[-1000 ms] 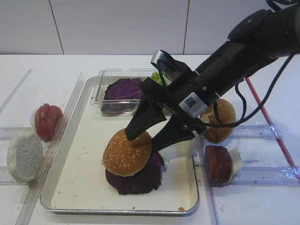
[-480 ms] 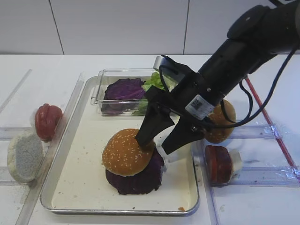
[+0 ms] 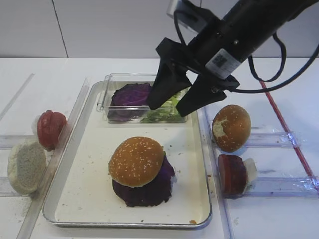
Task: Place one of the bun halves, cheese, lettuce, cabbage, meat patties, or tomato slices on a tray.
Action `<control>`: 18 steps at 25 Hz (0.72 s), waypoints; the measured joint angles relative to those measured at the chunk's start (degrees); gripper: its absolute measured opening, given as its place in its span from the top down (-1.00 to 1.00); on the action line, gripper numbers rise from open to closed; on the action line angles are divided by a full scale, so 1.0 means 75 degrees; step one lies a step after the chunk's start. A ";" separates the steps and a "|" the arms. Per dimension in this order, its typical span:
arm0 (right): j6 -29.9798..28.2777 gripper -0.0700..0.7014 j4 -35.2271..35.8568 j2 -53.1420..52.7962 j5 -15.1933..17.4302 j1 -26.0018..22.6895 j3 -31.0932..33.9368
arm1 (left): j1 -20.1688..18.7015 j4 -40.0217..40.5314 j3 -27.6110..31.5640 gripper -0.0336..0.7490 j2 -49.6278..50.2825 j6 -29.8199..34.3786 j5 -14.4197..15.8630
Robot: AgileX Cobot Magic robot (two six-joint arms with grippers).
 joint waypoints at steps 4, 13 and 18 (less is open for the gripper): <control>0.0215 -0.51 -0.0409 -0.0380 0.0057 0.0000 0.0000 | 0.0000 0.0000 0.0000 -0.21 0.0000 0.0000 0.0000; 0.0515 -0.51 -0.1138 -0.1261 0.0122 0.0000 0.0000 | 0.0000 0.0000 0.0000 -0.21 0.0000 0.0000 0.0000; 0.0807 -0.51 -0.1596 -0.1842 0.0168 0.0000 0.0000 | 0.0000 0.0000 0.0000 -0.21 0.0000 0.0000 0.0000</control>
